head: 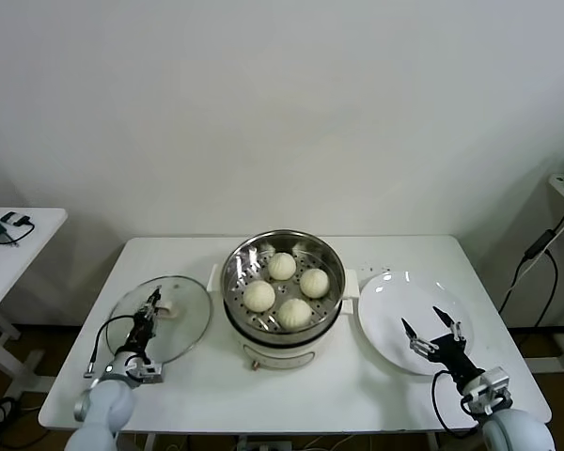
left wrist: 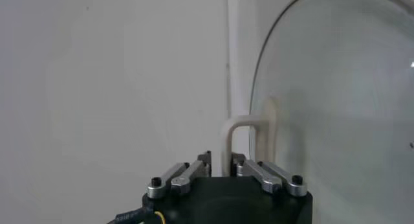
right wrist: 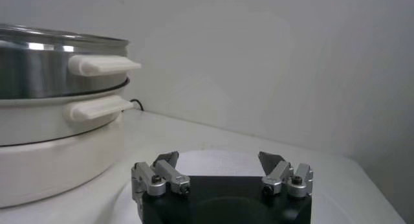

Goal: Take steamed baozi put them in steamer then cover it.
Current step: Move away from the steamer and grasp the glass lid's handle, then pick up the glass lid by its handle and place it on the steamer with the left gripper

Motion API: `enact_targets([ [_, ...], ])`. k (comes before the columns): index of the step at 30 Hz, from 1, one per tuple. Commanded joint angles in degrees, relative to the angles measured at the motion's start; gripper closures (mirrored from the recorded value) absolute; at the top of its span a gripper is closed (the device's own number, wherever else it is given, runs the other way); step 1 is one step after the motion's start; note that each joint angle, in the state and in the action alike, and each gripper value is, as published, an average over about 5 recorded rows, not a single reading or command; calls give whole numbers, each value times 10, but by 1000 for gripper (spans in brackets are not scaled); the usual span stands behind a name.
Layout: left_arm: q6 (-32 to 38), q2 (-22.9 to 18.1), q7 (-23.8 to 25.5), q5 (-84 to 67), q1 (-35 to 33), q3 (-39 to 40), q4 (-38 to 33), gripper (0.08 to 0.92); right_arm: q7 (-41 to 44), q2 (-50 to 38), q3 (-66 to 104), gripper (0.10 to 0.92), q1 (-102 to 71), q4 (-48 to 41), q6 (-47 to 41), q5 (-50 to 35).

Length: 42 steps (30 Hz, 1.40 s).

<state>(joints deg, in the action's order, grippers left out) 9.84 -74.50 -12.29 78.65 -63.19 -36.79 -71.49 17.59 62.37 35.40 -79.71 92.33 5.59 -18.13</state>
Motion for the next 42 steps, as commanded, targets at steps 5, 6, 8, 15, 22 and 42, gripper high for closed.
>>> enact_targets([
  [5,-20,24,41,-48,-47,1,-101,850,1,0,-1,203,7,-7,5,7],
  [6,-27,29,47,-55,-58,0,-122,853,1,0,-1,203,9,-8,6,7],
  [8,-41,39,52,-70,-79,-3,-167,853,1,-1,0,203,11,-10,7,7],
  [15,-124,77,57,-105,-173,-17,-351,853,1,-5,-3,203,25,-21,8,9],
  [22,-241,110,92,-85,-254,-26,-492,853,-2,-8,-12,203,46,-35,8,19],
  [42,-548,217,230,-124,33,378,-537,853,-22,-10,-49,203,95,-66,3,52],
])
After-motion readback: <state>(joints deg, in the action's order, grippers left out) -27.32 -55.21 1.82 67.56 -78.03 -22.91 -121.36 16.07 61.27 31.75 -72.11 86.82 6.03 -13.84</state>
